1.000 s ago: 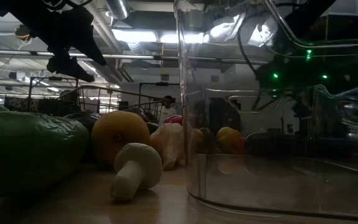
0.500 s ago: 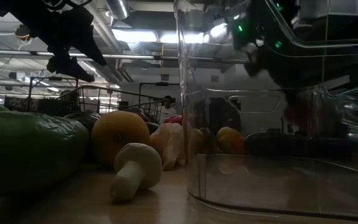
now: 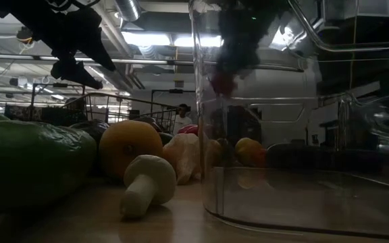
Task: Sort produce into baskets
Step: Put the large red tomato into the wire basket
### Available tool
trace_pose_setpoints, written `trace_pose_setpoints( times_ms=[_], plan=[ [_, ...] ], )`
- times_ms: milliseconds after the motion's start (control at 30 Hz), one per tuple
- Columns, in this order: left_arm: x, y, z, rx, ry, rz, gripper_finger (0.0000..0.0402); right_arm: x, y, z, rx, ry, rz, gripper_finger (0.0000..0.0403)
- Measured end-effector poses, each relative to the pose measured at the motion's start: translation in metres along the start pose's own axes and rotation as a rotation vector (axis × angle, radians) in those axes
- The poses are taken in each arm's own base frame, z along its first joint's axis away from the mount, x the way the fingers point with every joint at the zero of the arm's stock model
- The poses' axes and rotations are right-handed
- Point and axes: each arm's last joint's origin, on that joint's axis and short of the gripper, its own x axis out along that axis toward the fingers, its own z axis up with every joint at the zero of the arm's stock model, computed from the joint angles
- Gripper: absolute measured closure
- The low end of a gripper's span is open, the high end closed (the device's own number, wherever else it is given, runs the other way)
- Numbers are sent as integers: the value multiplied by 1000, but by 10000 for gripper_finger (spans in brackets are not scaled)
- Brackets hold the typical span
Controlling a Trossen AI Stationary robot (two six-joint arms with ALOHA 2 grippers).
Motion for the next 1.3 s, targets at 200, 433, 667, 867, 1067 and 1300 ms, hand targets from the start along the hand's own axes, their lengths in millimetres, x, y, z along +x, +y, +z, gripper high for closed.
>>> trace_pose_setpoints(
  times_ms=[200, 433, 667, 867, 1067, 1300],
  plan=[
    [0, 0, 0, 0, -2, -1, 13, 20, 5, 24, -38, -251, 36, 162],
    [0, 0, 0, 3, 0, -2, 13, 64, 10, 32, -45, -398, 61, 162],
    [0, 0, 0, 3, 0, -2, 13, 102, 12, 26, -43, -437, 65, 162],
    [0, 0, 0, 3, 0, -2, 13, 123, 12, 17, -45, -404, 61, 162],
    [0, 0, 0, 4, 0, -2, 13, 127, 12, 14, -46, -392, 60, 162],
    [0, 0, 0, 4, 0, -2, 13, 127, 11, 16, -23, -413, 24, 162]
  ],
)
